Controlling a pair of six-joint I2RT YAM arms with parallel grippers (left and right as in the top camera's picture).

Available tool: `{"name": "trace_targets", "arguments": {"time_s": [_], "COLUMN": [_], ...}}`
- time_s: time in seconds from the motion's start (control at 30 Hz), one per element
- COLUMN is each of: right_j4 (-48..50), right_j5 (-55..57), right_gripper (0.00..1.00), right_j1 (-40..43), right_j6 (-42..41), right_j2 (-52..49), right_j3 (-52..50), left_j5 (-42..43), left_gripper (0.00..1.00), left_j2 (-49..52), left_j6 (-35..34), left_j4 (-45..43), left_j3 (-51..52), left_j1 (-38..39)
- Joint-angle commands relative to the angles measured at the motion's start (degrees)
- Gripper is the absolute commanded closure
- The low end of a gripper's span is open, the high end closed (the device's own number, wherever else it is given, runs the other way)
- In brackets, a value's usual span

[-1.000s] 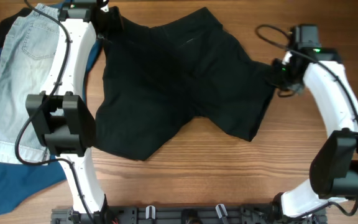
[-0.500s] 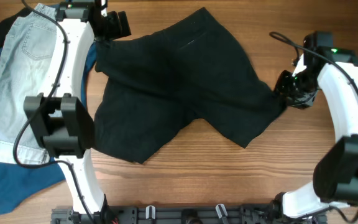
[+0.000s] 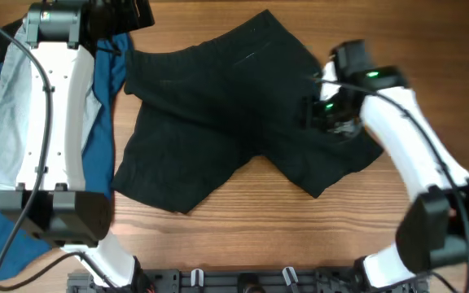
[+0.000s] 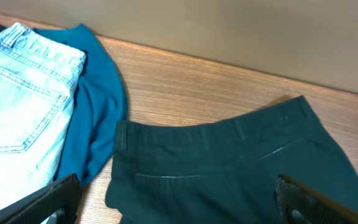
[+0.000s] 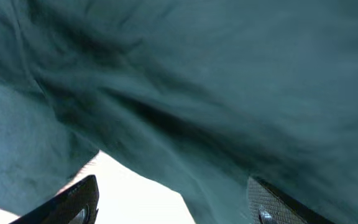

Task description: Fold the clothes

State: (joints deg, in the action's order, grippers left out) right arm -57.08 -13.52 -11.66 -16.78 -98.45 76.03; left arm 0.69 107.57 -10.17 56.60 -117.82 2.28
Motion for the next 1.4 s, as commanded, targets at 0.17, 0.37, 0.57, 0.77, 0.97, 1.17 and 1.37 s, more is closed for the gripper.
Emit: {"name": "trace_targets", "arguments": {"time_s": [0.17, 0.37, 0.57, 0.77, 0.97, 1.17, 1.37], "right_j4": [7.52, 8.37, 15.82, 25.11, 12.96, -9.03, -18.38], "right_j5": [-0.94, 0.90, -0.20, -7.54, -6.93, -8.44, -8.39], "right_gripper": [0.23, 0.23, 0.20, 0.19, 0.16, 0.11, 0.22], "right_j1": [-5.27, 0.96, 15.04, 24.85, 25.18, 23.37, 16.96], "right_j6": [-6.58, -6.93, -2.56, 4.37, 8.28, 9.33, 9.33], "right_j2": [-14.47, -19.41, -19.69, -19.69, -19.67, -18.01, -16.44], "right_j3": [-4.87, -4.87, -4.79, 3.08, 24.72, 40.13, 40.11], "left_j5": [-0.61, -0.55, -0.55, 1.99, 4.39, 3.10, 5.27], "left_gripper": [0.00, 0.00, 0.00, 0.00, 0.00, 0.01, 0.05], "left_j2": [2.14, 5.07, 10.36, 15.30, 19.30, 19.85, 19.96], "left_j6": [0.96, 0.94, 0.96, 0.98, 6.78, 15.82, 20.61], "left_j4": [-0.15, -0.13, -0.42, -2.27, -1.11, 9.18, 13.33], "left_j3": [-0.04, -0.04, -0.04, -0.04, -0.02, 0.15, 6.71], "left_j1": [-2.19, -1.95, -1.05, 0.24, 2.80, 2.97, 1.46]}}
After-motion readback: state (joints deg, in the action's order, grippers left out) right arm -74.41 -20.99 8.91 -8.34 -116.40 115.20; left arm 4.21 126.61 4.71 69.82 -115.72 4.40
